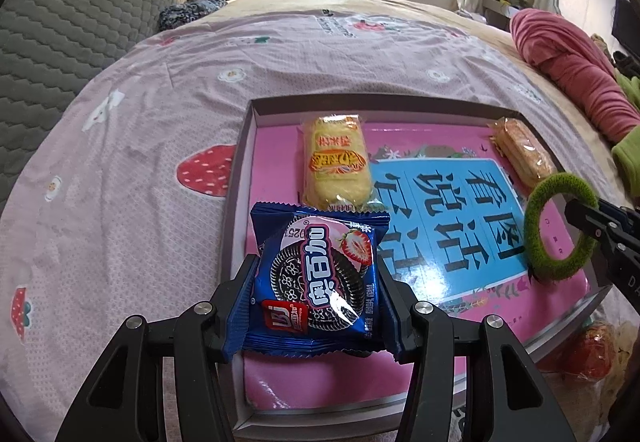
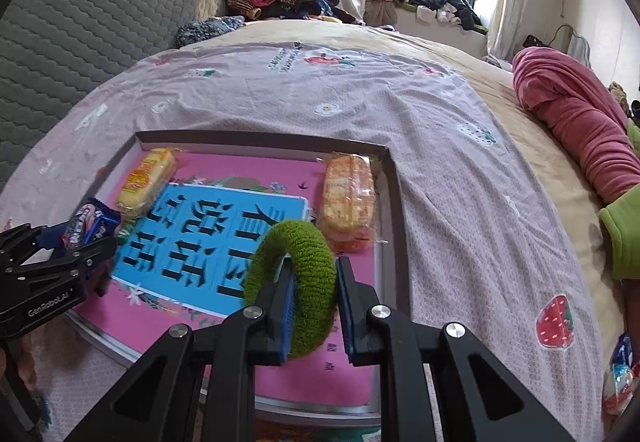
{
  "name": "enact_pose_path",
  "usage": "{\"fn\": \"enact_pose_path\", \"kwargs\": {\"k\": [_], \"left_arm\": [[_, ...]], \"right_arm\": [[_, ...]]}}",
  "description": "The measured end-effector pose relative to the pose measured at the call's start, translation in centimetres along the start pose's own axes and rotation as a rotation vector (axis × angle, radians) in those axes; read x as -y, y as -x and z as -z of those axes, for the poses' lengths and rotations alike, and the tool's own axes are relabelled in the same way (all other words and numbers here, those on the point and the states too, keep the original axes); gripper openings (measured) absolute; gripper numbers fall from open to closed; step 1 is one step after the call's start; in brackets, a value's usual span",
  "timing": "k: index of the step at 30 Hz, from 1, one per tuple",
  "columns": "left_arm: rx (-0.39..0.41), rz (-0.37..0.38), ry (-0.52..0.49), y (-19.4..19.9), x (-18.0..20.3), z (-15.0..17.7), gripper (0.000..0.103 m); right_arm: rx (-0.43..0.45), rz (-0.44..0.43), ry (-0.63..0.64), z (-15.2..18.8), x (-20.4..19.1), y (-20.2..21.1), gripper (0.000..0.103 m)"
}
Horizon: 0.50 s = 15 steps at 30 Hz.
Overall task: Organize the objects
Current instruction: 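Carry the Oreo pack and green ring with both tools over the tray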
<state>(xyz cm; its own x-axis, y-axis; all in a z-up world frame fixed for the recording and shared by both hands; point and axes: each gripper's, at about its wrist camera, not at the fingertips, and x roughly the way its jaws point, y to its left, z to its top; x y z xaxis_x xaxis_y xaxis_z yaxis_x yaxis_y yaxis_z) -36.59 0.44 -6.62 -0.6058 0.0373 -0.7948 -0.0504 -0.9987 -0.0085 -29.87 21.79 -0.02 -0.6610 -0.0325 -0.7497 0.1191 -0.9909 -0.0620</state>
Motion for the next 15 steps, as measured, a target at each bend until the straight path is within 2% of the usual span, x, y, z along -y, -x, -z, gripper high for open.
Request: {"fn": "enact_pose_path", "kwargs": {"k": [15], "left_arm": [[-0.021,-0.021,-0.023,-1.0,0.5,0.3,0.056]], "right_arm": [[-0.061,0.098,0.037,0.6,0.2,-1.9,0.02]]}}
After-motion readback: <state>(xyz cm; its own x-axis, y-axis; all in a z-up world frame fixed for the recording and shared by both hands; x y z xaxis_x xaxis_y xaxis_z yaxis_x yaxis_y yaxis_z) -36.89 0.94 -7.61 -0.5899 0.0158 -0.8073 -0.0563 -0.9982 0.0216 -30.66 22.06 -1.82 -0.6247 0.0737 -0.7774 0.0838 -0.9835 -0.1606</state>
